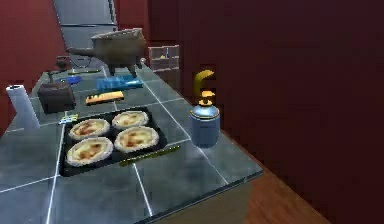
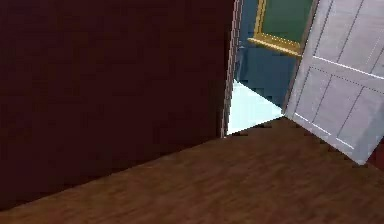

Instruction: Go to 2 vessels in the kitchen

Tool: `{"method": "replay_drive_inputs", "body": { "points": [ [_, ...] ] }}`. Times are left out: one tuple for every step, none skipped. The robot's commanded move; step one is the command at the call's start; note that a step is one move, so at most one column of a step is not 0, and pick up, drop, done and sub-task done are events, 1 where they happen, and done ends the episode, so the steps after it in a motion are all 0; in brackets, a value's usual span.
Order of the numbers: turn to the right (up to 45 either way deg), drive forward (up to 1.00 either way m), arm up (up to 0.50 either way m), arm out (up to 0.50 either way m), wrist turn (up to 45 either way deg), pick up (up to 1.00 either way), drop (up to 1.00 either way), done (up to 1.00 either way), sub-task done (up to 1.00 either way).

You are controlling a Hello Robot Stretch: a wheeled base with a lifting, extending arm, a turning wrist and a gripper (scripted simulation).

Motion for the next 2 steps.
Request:
{"method": "replay_drive_inputs", "body": {
  "points": [
    [45.0,0.00,0.00,0.00,0.0,0.00,0.00,0.00,0.00],
    [18.0,0.00,0.00,0.00,0.0,0.00,0.00,0.00,0.00]
  ]
}}
